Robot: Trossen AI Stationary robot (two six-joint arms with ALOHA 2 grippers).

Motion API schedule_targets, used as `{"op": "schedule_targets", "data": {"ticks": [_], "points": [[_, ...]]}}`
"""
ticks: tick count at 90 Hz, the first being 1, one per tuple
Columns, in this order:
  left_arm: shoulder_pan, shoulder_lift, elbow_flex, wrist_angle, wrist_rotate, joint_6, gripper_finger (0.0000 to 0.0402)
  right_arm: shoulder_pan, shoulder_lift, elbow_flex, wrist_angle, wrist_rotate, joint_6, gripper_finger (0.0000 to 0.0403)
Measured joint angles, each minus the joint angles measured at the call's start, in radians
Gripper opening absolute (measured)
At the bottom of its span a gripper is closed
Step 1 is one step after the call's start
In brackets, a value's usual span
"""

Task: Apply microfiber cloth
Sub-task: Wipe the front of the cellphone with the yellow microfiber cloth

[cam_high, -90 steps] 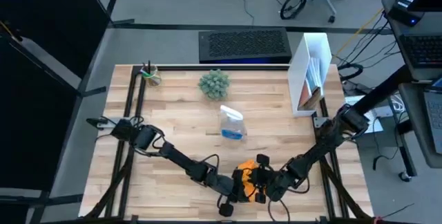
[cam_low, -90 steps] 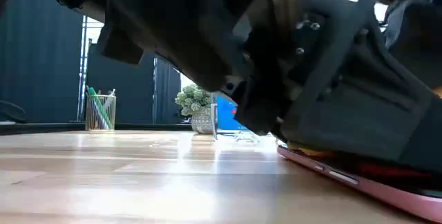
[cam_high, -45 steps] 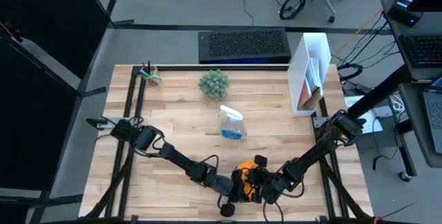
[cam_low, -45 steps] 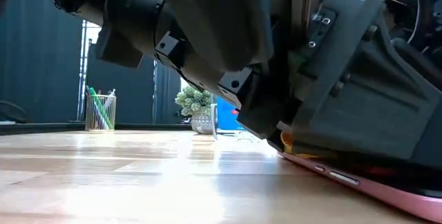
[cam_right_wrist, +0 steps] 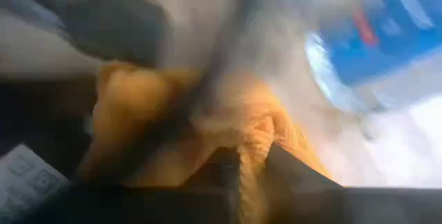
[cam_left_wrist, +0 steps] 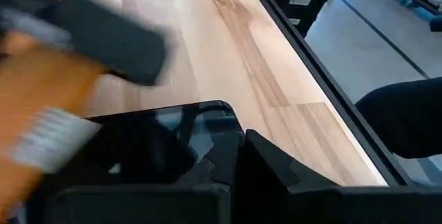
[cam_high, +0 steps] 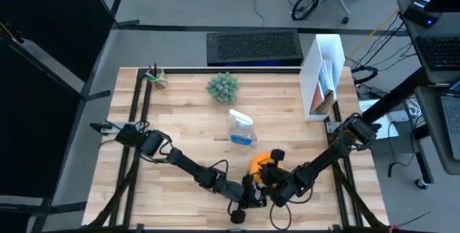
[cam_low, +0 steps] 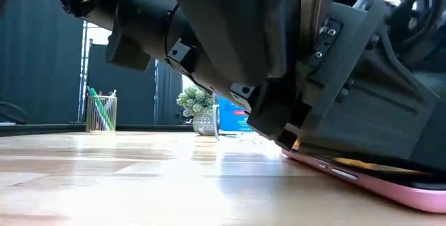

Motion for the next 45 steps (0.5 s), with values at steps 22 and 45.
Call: {"op": "schedule_targets", "data": {"ticks": [22, 45], "points": [[-0.003, 0.0, 0.0, 0.002, 0.01, 0.001, 0.0015, 0.033, -0.116, 0.099, -0.206, -0.074, -0.009, 0.0004], [-0.003, 0.0, 0.0, 0.004, 0.009, 0.003, 0.0015, 0.115, -0.162, 0.128, -0.017, -0.219, 0.05, 0.0004]]}}
